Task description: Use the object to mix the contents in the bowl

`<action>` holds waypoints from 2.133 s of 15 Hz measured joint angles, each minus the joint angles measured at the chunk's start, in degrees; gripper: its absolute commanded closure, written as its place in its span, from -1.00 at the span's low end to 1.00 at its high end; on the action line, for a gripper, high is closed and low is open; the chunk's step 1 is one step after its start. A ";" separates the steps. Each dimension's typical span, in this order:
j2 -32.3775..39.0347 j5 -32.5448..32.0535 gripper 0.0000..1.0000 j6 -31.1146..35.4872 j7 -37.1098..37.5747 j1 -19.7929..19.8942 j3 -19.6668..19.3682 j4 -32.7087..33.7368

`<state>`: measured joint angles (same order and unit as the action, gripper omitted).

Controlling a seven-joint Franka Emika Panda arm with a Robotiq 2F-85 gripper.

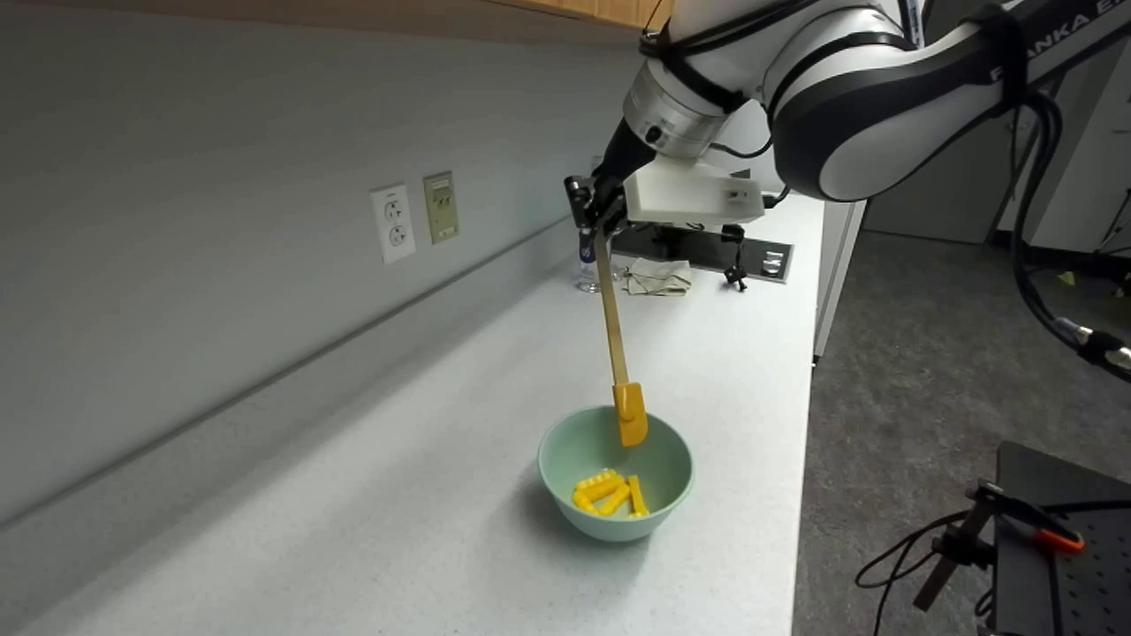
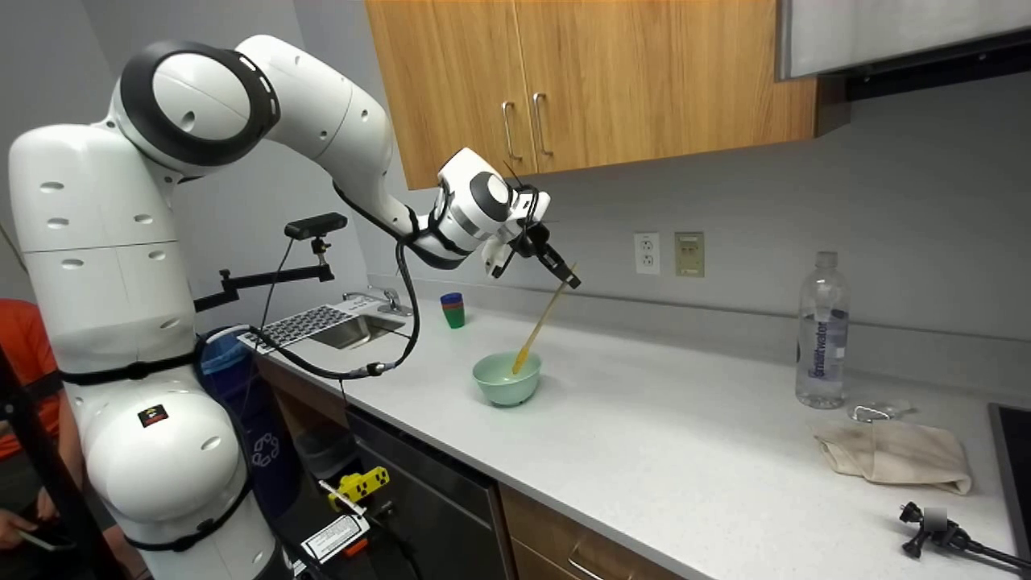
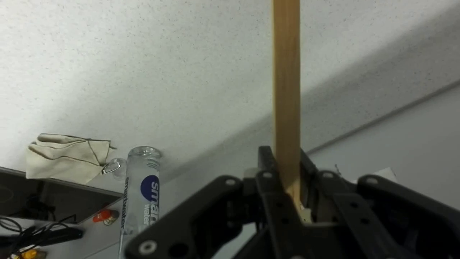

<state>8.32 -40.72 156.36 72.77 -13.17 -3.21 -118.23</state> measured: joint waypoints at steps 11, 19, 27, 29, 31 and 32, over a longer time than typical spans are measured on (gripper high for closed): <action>3.46 -5.49 0.92 0.09 11.12 -3.01 0.49 0.08; 4.63 -20.80 0.92 -0.47 26.37 -5.06 -0.33 0.46; 4.55 -30.78 0.92 -4.96 35.56 -7.06 -0.33 1.58; 4.53 -33.43 0.92 -7.22 37.90 -7.62 -0.33 1.95; 4.53 -34.85 0.92 -9.12 39.12 -8.11 -0.30 2.14; 4.53 -35.10 0.92 -9.83 39.20 -8.31 -0.29 2.18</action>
<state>12.85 -75.83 146.53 111.98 -21.48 -3.50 -116.05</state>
